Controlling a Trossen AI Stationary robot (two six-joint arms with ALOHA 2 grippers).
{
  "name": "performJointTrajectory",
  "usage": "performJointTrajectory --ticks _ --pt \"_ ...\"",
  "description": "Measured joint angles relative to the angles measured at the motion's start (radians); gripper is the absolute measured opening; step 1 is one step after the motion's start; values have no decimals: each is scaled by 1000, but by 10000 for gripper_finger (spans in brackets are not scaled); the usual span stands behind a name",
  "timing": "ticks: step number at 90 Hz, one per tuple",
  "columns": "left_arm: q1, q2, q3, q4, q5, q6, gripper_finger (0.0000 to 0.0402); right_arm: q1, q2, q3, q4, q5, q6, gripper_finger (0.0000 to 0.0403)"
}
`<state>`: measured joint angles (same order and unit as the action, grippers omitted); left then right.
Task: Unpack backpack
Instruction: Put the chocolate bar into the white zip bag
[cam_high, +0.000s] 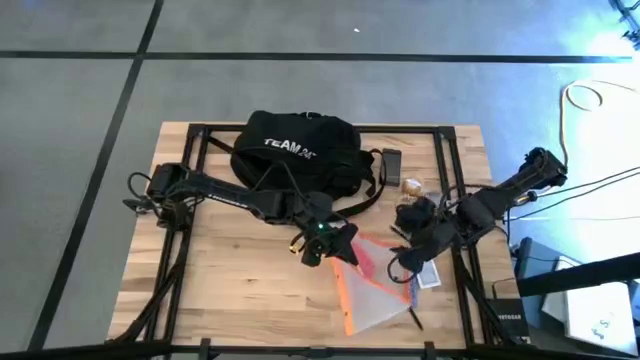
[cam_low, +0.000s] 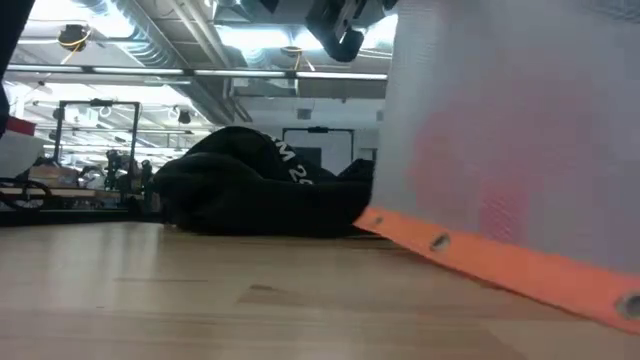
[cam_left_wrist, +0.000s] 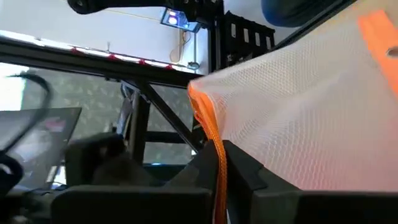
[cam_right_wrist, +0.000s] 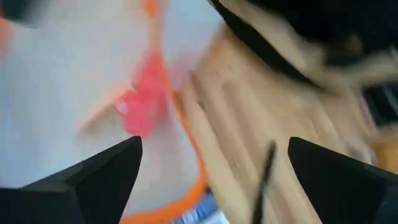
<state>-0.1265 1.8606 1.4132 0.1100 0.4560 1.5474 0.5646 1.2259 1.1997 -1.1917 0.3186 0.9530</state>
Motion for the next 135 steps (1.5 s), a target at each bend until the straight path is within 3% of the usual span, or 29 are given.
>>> performJointTrajectory --ticks 11,28,45,60,71,97,112,122,135 --pt "-10 0 0 -24 -16 5 0 24 1 -77 -47 -64 137 385" --pt "-28 0 0 -50 -29 -2 0 67 5 -217 46 -180 244 385" --pt "-46 0 0 -76 -30 16 0 132 5 -342 328 -258 76 385" --pt "-51 0 0 -74 -30 6 0 129 5 -425 333 -243 -23 385" --pt "-51 0 0 -77 -30 -5 0 130 40 -473 382 -319 -134 385" --pt "-48 0 0 -93 -30 -9 0 129 167 -485 482 -345 -297 385" --pt "-44 0 0 -103 -30 -6 0 129 222 -485 488 -360 -306 384" --pt "-44 0 0 -103 -30 -6 0 129 239 -485 486 -363 -302 366" --pt "-44 0 0 -102 -30 -7 0 127 239 -485 491 -357 -298 311"
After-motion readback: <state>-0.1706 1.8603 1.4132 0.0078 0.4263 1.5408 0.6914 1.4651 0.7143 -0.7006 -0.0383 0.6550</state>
